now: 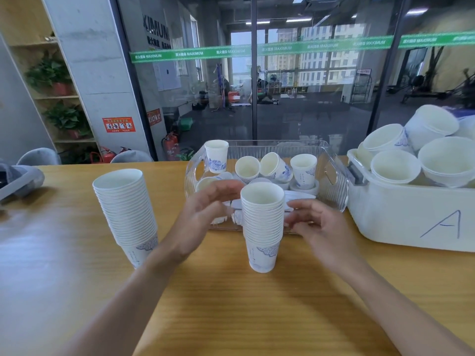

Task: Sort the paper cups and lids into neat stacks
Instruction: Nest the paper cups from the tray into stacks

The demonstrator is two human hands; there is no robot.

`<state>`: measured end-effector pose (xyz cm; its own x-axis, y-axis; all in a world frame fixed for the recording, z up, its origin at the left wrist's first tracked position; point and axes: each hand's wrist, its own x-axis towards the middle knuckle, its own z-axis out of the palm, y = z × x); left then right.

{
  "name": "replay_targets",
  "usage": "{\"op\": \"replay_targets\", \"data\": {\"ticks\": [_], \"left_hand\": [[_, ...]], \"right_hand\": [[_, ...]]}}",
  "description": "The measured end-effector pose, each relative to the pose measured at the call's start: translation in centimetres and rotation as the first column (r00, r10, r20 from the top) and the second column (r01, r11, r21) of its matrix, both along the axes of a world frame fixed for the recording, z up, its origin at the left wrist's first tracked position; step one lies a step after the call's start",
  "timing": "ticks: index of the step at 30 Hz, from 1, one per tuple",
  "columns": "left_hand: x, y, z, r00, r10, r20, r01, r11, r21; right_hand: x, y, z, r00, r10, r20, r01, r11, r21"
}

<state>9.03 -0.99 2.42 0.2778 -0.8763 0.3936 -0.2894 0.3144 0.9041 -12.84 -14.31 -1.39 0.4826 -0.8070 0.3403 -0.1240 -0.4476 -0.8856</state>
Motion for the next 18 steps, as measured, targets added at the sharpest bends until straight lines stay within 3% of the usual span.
{"op": "replay_targets", "data": {"ticks": [5, 9, 13, 18], "left_hand": [[1.5, -2.9, 2.3, 0.954, 0.227, 0.195, -0.232, 0.973, 0.005], [2.5, -7.2, 2.6, 0.834, 0.33, 0.442, -0.381, 0.924, 0.029], [3.0, -10.9, 2.5, 0.639, 0.327, 0.697, -0.484, 0.875, 0.034], [4.5, -14.5, 2.5, 0.478, 0.22, 0.851, -0.54, 0.837, 0.086]], "right_hand": [[0.3, -1.7, 3.4, 0.997, -0.072, 0.004, 0.072, 0.984, -0.163], [1.7, -4.8, 6.3, 0.97, -0.133, -0.201, 0.058, 0.938, -0.342], [3.6, -7.4, 8.6, 0.838, -0.276, -0.471, 0.045, 0.895, -0.445], [6.0, -10.0, 10.2, 0.611, -0.384, -0.692, 0.009, 0.878, -0.479]]}}
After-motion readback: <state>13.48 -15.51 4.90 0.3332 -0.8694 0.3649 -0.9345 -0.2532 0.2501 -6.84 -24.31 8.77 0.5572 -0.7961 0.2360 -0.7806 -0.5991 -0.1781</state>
